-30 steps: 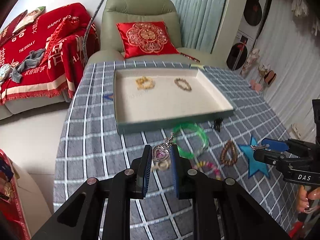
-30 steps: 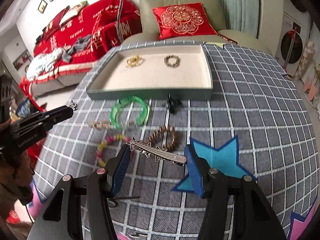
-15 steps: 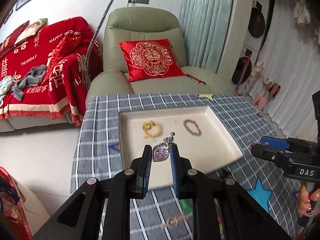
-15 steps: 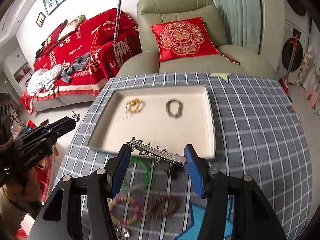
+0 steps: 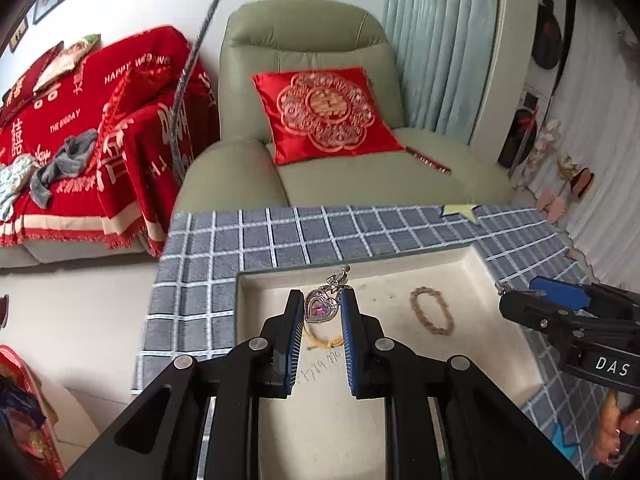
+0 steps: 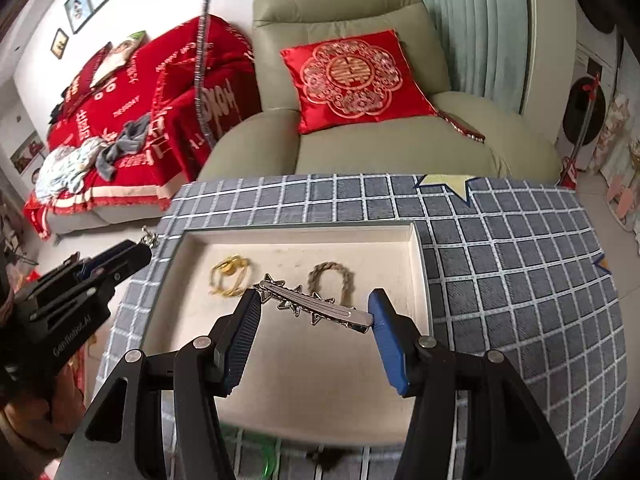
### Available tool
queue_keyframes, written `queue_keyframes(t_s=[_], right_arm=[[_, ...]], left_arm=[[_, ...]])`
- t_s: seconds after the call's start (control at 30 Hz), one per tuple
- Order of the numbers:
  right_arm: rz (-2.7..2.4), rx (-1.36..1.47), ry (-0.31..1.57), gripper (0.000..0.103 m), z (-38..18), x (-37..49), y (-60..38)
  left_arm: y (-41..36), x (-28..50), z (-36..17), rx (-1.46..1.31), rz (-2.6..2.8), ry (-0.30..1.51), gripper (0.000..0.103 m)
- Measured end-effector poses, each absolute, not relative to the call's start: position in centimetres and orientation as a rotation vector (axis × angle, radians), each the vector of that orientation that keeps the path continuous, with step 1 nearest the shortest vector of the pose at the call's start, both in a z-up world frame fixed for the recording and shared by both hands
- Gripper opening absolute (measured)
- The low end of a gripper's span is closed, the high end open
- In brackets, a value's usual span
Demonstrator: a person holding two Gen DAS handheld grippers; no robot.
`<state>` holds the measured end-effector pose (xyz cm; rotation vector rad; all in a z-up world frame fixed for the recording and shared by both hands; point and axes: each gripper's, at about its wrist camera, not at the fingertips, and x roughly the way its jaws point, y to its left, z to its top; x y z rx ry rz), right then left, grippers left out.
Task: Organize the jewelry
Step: 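Carry the pendant and hair clip into the tray and open both tools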
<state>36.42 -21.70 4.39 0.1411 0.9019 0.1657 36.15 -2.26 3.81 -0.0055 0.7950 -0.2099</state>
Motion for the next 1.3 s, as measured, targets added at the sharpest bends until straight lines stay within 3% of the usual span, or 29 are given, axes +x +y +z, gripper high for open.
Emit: queue_keyframes(t_s=[0.37,0.73,0.87,1.2,1.23,1.27,1.3], right_arm=[[0.116,0.135,0.967,0.059,-2.0,39.9,-21.8],[0.089,0.089,1.009,0.06,-4.4,40.3,-21.3],[0.083,0.099,1.012,0.08,-4.6,40.2,-21.4],[0.148,0.304,0.935,0.082,-2.0,38.1,-23.4],[0.145,0.307,0.931,0.082,-1.8,37.8,-23.4],[0.143,0.314,0.927,0.082,-1.6,37.5,-23.5],[0.145,0.33,0.924,0.082,-1.5,37.1,-23.7]], left_arm=[[-3.8,39.4,-2.6,0.038,-0.176,0.921,0.033],[-4.8,39.7,-3.9,0.093,-0.151,0.958,0.034],[-5.0,39.6,-3.9,0.098,-0.145,0.96,0.034],[-4.7,39.2,-3.9,0.098,-0.137,0.935,0.034],[-4.7,39.1,-3.9,0.1,-0.138,0.93,0.044],[-4.6,39.1,-3.9,0.103,-0.133,0.926,0.06],[-4.5,39.0,-3.7,0.101,-0.126,0.921,0.093]])
